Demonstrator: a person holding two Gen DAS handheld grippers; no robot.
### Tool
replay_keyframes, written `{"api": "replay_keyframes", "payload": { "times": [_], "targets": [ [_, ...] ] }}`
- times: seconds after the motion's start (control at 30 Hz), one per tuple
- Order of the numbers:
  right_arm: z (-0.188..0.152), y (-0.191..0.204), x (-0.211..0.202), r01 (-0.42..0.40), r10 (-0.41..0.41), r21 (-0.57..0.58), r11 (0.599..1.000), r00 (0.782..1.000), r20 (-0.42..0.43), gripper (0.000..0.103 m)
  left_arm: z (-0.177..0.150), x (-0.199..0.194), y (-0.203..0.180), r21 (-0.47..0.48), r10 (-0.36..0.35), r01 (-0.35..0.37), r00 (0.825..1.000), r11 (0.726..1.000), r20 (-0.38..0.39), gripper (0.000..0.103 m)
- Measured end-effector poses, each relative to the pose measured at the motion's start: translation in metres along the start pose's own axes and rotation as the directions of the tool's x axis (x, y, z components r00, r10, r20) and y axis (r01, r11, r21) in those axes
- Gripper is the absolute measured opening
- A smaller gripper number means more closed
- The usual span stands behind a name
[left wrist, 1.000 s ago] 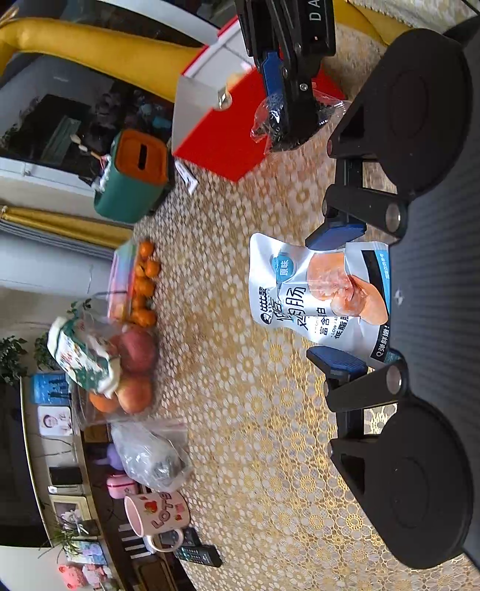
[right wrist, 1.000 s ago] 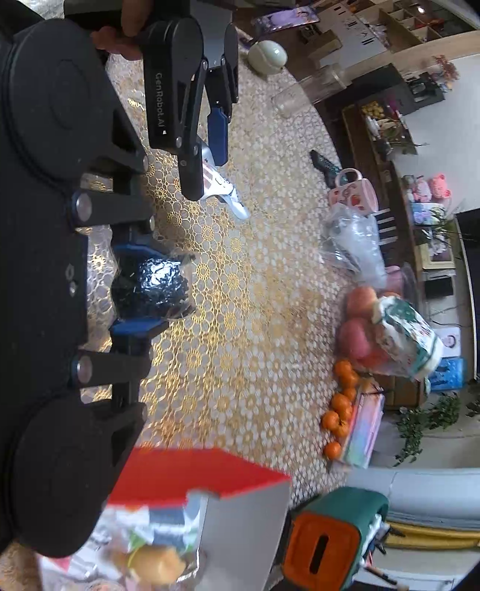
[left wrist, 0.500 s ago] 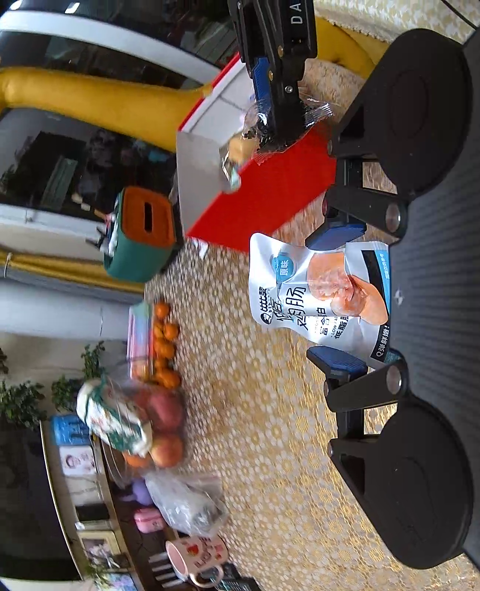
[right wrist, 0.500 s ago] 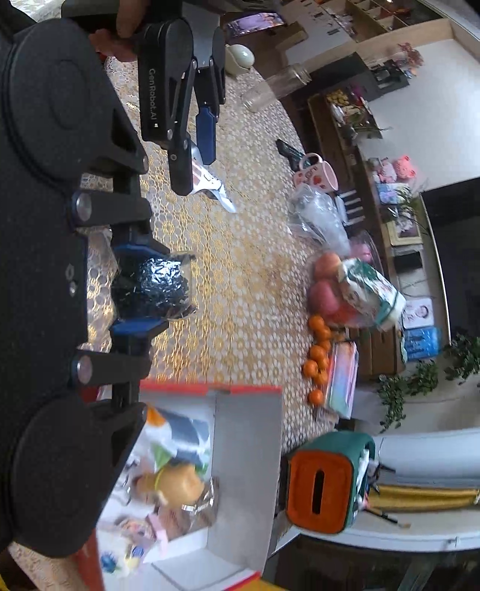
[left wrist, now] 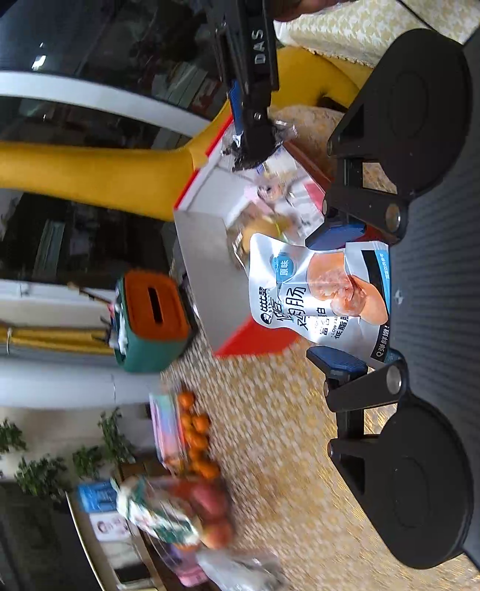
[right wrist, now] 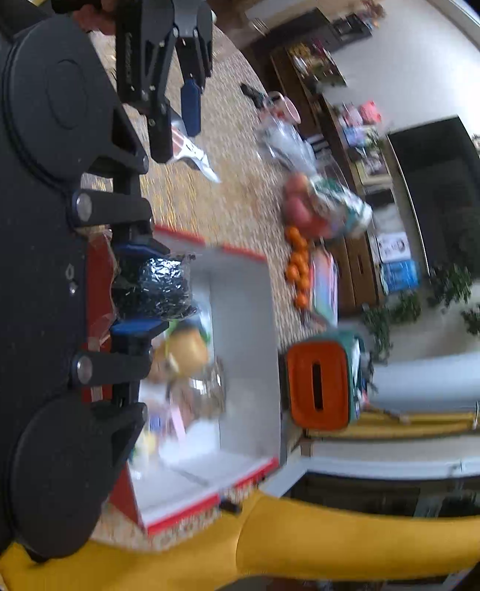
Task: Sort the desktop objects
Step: 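Carry the snack pack and black mesh bag over the box with both tools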
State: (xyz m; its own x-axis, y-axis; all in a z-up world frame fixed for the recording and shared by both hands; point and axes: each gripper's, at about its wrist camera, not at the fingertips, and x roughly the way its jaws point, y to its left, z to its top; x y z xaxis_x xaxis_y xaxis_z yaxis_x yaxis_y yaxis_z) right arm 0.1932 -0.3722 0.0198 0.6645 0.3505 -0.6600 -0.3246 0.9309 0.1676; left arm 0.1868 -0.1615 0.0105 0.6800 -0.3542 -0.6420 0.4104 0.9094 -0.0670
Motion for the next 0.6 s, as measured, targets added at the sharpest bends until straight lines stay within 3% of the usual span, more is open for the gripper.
{"api": "replay_keyframes", "payload": {
  "times": [0.27,0.6],
  "targets": [
    [0.007,-0.048,0.007,0.077,-0.077,0.049,0.996,0.997,0.014,0.033,0.024,0.037,-0.044,0.098,-0.026,0.027,1.000,0.995,-0.018,0.056],
    [0.021,-0.081,0.053,0.149,-0.148,0.085,0.985,0.989,-0.020,0.033,0.037,0.091,-0.069,0.138,0.008,0.005,0.996,0.990,-0.089,0.056]
  ]
}}
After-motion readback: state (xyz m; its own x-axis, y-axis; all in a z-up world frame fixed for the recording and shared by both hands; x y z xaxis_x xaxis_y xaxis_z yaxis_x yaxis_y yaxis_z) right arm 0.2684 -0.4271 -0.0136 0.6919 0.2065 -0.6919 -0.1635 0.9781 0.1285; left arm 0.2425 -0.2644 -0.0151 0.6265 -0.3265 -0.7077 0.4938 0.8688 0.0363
